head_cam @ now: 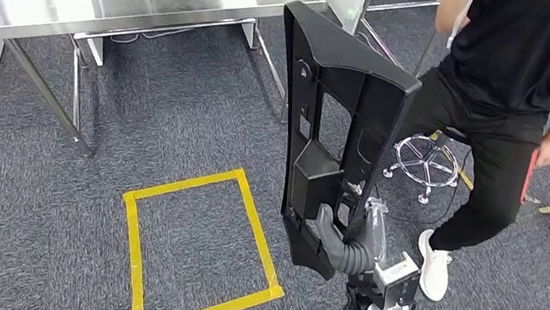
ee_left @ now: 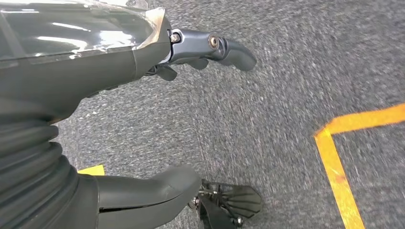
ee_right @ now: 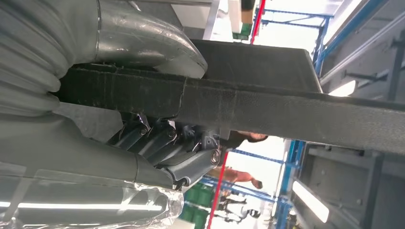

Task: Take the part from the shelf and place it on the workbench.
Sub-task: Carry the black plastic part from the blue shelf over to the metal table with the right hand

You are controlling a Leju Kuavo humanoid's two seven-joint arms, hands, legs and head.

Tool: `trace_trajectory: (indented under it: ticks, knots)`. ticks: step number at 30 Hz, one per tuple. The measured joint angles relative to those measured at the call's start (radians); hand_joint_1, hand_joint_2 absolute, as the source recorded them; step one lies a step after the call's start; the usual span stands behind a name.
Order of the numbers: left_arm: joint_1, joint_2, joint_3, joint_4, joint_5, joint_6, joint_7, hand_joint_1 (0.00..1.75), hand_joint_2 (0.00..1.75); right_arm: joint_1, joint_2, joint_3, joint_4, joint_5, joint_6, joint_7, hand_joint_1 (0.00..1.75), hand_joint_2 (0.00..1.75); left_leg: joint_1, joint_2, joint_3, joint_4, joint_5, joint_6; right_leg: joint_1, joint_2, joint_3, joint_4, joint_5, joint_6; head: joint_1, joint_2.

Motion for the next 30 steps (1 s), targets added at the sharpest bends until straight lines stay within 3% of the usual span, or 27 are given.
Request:
trace_trajectory:
  ticks: [2,5,6,7,9,10,12,14,16,17,19,21,22,23,24,26,27,28,30]
  knots:
    - [0.000,-0.001,0.001,0.000,-0.001,0.001,0.003,0.00,1.75,-0.008,0.000,0.001,0.001,0.000,0.000,0.002,1.75,1.75,0.001,-0.003,0.023,-0.009,-0.002,0.014,0.000,0.000,-0.022,0.055,-0.021,0.003,0.002,0.000]
    - [-0.002,-0.001,0.001,0.000,-0.005,0.002,0.007,0.00,1.75,-0.019,0.000,0.001,0.003,-0.001,-0.002,0.003,1.75,1.75,0.001,-0.004,0.037,-0.011,-0.013,0.024,-0.001,0.001,-0.137,0.235,-0.082,-0.001,0.005,0.000]
    - [-0.001,-0.001,0.001,0.000,-0.007,0.002,0.008,0.00,1.75,-0.019,0.000,0.001,0.005,-0.001,-0.003,0.004,1.75,1.75,0.000,-0.006,0.043,-0.010,-0.019,0.025,0.000,0.001,-0.168,0.270,-0.087,0.002,0.004,0.000]
    - [-0.001,-0.001,0.001,0.000,-0.008,0.002,0.009,0.00,1.75,-0.019,-0.001,0.001,0.007,-0.001,-0.003,0.004,1.75,1.75,0.000,-0.008,0.050,-0.010,-0.025,0.023,0.000,0.001,-0.181,0.268,-0.075,0.009,0.005,0.000]
    - [0.001,-0.003,0.001,0.000,-0.009,0.002,0.010,0.00,1.75,-0.019,-0.002,0.001,0.009,0.000,-0.004,0.004,1.75,1.75,0.001,-0.011,0.070,-0.010,-0.041,0.018,-0.001,0.001,-0.155,0.163,-0.007,0.028,0.005,0.000]
    - [0.001,-0.004,0.001,0.000,-0.009,0.002,0.010,0.00,1.75,-0.019,-0.002,0.001,0.009,0.000,-0.004,0.004,1.75,1.75,0.000,-0.012,0.081,-0.008,-0.051,0.013,-0.001,0.000,-0.134,0.096,0.027,0.031,0.005,0.000]
    - [-0.001,-0.004,0.001,0.000,-0.010,0.002,0.013,0.00,1.75,-0.023,-0.002,0.003,0.011,0.000,-0.004,0.006,1.75,1.75,-0.003,-0.013,0.091,-0.007,-0.068,0.002,0.004,-0.002,-0.106,0.014,0.057,0.012,0.005,0.000]
    - [-0.003,-0.003,0.001,0.000,-0.010,0.003,0.016,0.00,1.75,-0.029,-0.001,0.006,0.012,0.000,-0.003,0.009,1.75,1.75,-0.005,-0.012,0.094,-0.007,-0.076,-0.008,0.007,-0.001,-0.100,0.005,0.052,-0.017,0.005,0.000]
    - [-0.005,-0.002,0.001,-0.001,-0.011,0.003,0.018,0.00,1.75,-0.036,0.001,0.008,0.012,-0.001,-0.003,0.011,1.75,1.75,-0.003,-0.008,0.085,0.020,-0.075,-0.015,-0.001,0.002,-0.085,0.001,0.053,-0.029,0.004,0.000]
    - [-0.007,-0.002,0.001,-0.002,-0.012,0.003,0.018,0.00,1.75,-0.041,0.002,0.009,0.013,-0.001,-0.003,0.011,1.75,1.75,-0.001,-0.007,0.063,0.057,-0.075,-0.019,-0.003,0.002,-0.073,-0.001,0.048,-0.036,0.003,0.000]
    - [-0.008,-0.003,0.001,-0.002,-0.012,0.003,0.019,0.00,1.75,-0.047,0.005,0.011,0.014,-0.001,-0.003,0.011,1.75,1.75,0.003,-0.002,-0.013,0.174,-0.093,-0.031,-0.005,0.001,-0.053,-0.004,0.033,-0.047,0.000,0.000]
    - [-0.006,-0.003,0.001,-0.002,-0.012,0.003,0.019,0.00,1.75,-0.049,0.007,0.012,0.016,0.000,-0.003,0.011,1.75,1.75,0.008,0.000,-0.099,0.268,-0.137,-0.041,-0.004,0.003,-0.035,-0.004,0.015,-0.050,-0.001,0.000]
    - [-0.005,-0.003,0.001,-0.002,-0.012,0.002,0.019,0.00,1.75,-0.048,0.007,0.012,0.018,0.000,-0.003,0.012,1.75,1.75,0.008,0.000,-0.127,0.283,-0.148,-0.043,-0.004,0.004,-0.023,-0.004,0.006,-0.050,-0.001,0.000]
    - [-0.004,-0.003,0.001,-0.002,-0.013,0.001,0.019,0.00,1.75,-0.049,0.008,0.012,0.019,0.000,-0.003,0.014,1.75,1.75,0.009,0.001,-0.139,0.268,-0.140,-0.042,-0.003,0.005,-0.009,-0.004,-0.005,-0.049,-0.001,0.000]
    - [-0.004,-0.003,0.001,-0.002,-0.014,0.001,0.019,0.00,1.75,-0.049,0.008,0.012,0.019,0.000,-0.003,0.016,1.75,1.75,0.009,0.001,-0.137,0.227,-0.111,-0.040,-0.003,0.005,0.006,-0.004,-0.016,-0.048,-0.001,0.000]
    - [-0.004,-0.002,0.001,-0.002,-0.019,-0.001,0.018,0.00,1.75,-0.050,0.010,0.012,0.020,0.004,-0.004,0.019,1.75,1.75,0.006,0.001,-0.112,0.111,-0.013,-0.028,-0.002,0.006,0.035,-0.005,-0.040,-0.043,0.000,0.000]
    - [-0.003,-0.001,0.001,-0.002,-0.022,-0.002,0.017,0.00,1.75,-0.050,0.012,0.012,0.020,0.006,-0.005,0.020,1.75,1.75,0.002,0.002,-0.101,0.068,0.021,-0.021,-0.001,0.007,0.045,-0.008,-0.050,-0.038,0.000,0.000]
    - [-0.003,-0.001,0.001,-0.002,-0.024,-0.003,0.016,0.00,1.75,-0.051,0.013,0.012,0.020,0.009,-0.005,0.022,1.75,1.75,-0.003,0.001,-0.091,0.043,0.043,-0.014,0.000,0.009,0.051,-0.013,-0.058,-0.031,0.000,0.000]
    - [-0.003,0.000,0.001,-0.003,-0.027,-0.004,0.013,0.00,1.75,-0.050,0.016,0.012,0.019,0.013,-0.005,0.025,1.75,1.75,-0.010,0.000,-0.077,0.027,0.038,0.002,0.006,0.011,0.068,-0.015,-0.060,-0.015,0.000,0.000]
